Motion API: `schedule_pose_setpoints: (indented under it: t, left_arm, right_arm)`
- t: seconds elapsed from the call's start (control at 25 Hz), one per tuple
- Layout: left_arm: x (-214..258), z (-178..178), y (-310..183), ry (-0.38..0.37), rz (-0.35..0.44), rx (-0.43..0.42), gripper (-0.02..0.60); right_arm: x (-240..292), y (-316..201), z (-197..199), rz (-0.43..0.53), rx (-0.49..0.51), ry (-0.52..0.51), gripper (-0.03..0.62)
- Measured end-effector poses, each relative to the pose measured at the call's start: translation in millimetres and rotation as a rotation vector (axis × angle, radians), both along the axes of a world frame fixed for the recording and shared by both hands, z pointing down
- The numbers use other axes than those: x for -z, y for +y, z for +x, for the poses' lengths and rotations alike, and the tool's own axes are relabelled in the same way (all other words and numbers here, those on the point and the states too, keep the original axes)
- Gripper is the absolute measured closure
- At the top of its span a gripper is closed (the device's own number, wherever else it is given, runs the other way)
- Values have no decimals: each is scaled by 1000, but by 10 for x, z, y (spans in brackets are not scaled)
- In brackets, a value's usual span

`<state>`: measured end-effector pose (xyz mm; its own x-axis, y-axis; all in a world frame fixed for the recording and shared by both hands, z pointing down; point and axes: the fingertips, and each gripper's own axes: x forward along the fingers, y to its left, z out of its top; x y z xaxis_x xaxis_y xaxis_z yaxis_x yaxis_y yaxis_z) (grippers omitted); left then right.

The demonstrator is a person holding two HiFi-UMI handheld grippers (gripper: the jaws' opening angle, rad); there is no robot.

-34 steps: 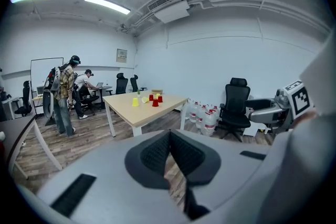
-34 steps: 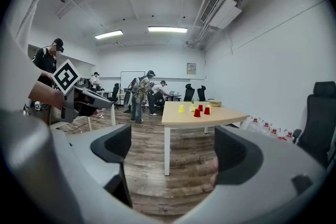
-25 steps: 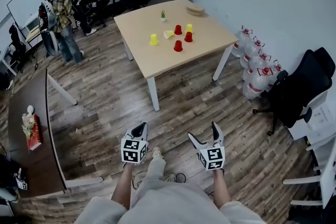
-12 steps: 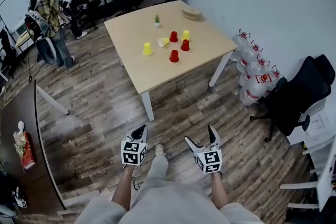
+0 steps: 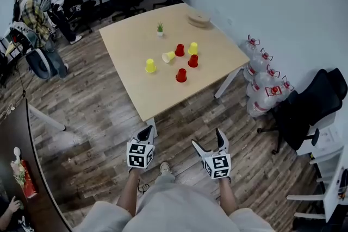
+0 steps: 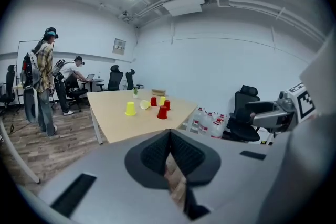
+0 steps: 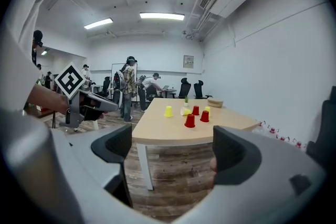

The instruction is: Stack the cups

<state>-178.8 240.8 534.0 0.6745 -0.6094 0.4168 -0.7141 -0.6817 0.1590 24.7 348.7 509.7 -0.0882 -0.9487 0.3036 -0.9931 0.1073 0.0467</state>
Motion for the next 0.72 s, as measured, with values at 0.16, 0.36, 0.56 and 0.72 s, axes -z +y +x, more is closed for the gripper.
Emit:
schedule_pose_setpoints:
  t: [0.16,0.36,0.56,0.72]
  left_arm:
    - [-39,31,-435,8,-12,-5,571]
    - [-102,128,-780,7,-24,-22,571]
    - [-121,220,-1034,1,-29,-30,571]
    - [-193,270,-1227,-15,-38,-17,571]
  right_arm:
    - [15,-414,25,-4,-10,10,118]
    - [-61,-731,81,-24,-18,17,126]
    - [-126,-971,147,-39,-23,9,131]
    - [-214,-1212,213,-47,-6,-2,134]
